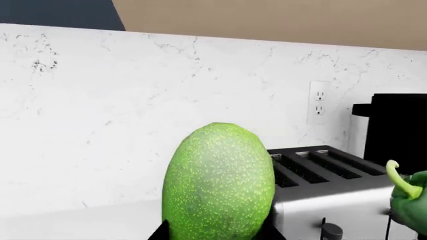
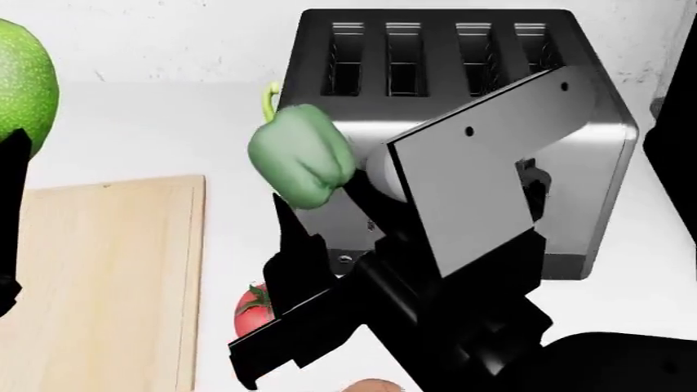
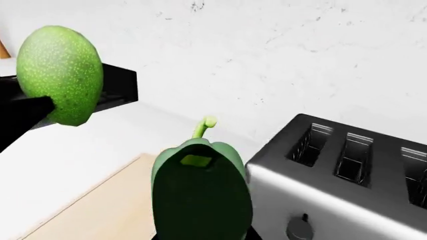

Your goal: Place the avocado, onion, tomato and bell pepper on the cutting board.

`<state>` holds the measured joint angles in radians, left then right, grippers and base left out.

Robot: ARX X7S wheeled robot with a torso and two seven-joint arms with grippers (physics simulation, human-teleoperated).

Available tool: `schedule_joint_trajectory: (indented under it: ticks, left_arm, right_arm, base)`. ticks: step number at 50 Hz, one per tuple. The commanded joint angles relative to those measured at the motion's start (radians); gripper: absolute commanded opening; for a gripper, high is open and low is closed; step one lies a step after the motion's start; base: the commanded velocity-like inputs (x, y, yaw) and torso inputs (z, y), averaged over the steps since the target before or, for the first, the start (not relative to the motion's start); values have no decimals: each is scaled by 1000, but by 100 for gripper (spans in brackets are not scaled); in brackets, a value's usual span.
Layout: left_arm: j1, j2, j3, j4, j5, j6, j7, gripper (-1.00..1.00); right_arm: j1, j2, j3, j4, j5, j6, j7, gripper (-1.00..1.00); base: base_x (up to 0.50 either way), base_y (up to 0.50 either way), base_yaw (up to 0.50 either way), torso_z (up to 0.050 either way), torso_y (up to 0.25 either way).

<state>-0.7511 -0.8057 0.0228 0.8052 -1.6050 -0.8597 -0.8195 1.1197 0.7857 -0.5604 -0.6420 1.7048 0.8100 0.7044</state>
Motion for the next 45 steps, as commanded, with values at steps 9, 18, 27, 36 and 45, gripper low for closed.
schedule_joint_trajectory:
  ticks: [9,18,27,36,45]
  left_arm:
    - [-25,11,-13,-2,-25,20,-19,-100]
    - [-35,7,-9,-2,-37,22,-27,-100]
    - [-30,5,-13,-2,-34,27,-25,-100]
    - [-34,10,-10,-5,-28,31,-26,-100]
    - [-37,15,-5,-13,-7,31,-14,-100]
  right_arm:
    - [19,-6,28,-7,-5,8,-9,-100]
    - [27,-7,23,-5,0,13,-6,-100]
    - [38,-12,18,19,-6,17,-7,-100]
    - [29,-90,-41,131,-145,26,-106,-100]
    - [80,-241,-163,426,-379,12,-314,-100]
  base:
    - [23,500,0,2,0]
    - [24,500,0,0,0]
    - [15,292,0,0,1]
    - [0,0,0,0,0]
    - [0,0,0,0,0]
